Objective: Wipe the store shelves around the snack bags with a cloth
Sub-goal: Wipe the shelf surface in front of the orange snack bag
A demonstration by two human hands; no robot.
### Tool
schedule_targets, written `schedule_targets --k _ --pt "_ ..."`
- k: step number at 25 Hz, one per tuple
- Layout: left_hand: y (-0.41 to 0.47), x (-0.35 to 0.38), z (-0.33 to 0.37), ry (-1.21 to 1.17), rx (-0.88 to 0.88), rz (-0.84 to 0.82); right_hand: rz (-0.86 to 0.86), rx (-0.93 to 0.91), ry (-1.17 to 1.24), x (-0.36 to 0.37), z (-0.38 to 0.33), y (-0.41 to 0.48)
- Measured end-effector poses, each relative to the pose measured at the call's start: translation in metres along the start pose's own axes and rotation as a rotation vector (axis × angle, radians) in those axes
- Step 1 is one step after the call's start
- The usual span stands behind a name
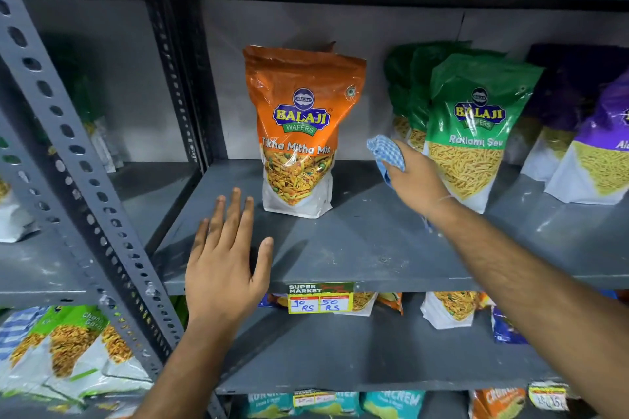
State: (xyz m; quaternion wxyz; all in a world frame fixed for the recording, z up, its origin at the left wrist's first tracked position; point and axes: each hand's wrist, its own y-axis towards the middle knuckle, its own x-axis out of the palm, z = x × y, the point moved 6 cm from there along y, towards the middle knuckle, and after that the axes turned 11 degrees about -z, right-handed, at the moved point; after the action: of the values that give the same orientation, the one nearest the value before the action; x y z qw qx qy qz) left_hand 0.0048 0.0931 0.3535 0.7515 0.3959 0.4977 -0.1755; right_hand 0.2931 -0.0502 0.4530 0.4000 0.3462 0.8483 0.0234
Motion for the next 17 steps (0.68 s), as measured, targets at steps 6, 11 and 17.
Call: schedule_targets --k 6,11,17 --pt "0.004 0.009 -0.006 0.022 -0.055 -0.105 -0.039 0.150 -0.198 0.042 0.044 0.086" --pt "0.007 0.012 -0.008 0.048 -0.063 -0.163 -0.276 0.257 -0.417 0.085 0.077 0.145" --pt "0.011 0.016 -0.009 0.075 -0.072 -0.197 -0.542 0.182 -0.484 0.113 0.117 0.174"
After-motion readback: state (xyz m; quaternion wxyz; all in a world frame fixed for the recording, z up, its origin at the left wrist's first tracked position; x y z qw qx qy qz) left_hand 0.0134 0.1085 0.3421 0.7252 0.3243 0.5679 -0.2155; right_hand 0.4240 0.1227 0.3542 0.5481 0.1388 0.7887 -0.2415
